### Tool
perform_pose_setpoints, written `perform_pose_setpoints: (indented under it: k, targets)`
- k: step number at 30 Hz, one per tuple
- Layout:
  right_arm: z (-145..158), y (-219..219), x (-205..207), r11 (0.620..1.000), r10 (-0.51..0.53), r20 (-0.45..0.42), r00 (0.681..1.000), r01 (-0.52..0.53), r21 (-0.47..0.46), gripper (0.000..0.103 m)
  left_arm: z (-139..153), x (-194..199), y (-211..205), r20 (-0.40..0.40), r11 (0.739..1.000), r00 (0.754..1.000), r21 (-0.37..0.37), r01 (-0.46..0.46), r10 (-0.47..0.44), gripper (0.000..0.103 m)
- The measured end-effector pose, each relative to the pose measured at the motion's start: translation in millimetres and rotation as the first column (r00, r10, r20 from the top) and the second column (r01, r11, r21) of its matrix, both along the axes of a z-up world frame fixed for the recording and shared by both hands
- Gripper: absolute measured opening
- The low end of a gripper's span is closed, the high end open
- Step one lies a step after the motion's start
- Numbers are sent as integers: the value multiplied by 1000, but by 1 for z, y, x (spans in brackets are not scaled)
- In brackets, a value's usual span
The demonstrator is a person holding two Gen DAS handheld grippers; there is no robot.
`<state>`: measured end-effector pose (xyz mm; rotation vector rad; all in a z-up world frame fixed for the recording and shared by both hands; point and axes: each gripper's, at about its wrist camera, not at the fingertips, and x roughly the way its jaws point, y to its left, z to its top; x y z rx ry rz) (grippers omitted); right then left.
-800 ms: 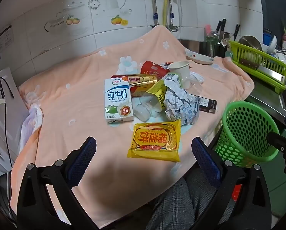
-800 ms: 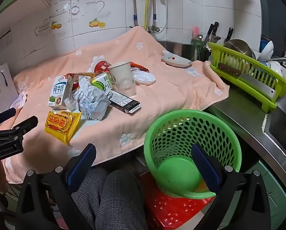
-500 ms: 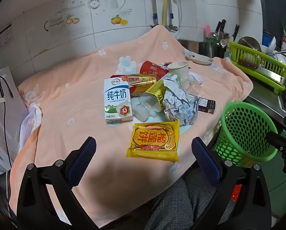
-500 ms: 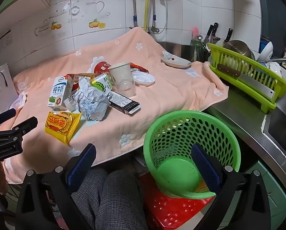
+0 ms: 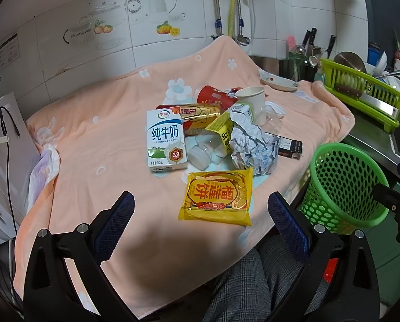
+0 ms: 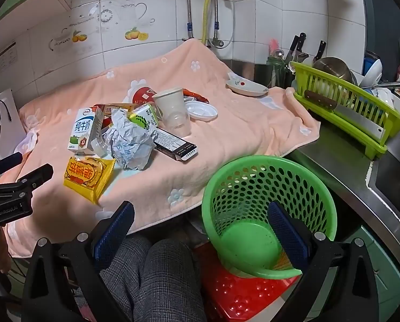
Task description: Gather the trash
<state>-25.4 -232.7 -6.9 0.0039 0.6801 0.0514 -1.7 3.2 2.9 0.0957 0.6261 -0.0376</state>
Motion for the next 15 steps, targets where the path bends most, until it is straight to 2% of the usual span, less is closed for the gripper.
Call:
perform_pose_setpoints:
  k: [15]
  targets:
    - [6, 5, 1, 1000, 2, 1, 1000, -2, 2, 96, -2, 1, 1, 0, 1000, 1000, 3, -3, 3, 98]
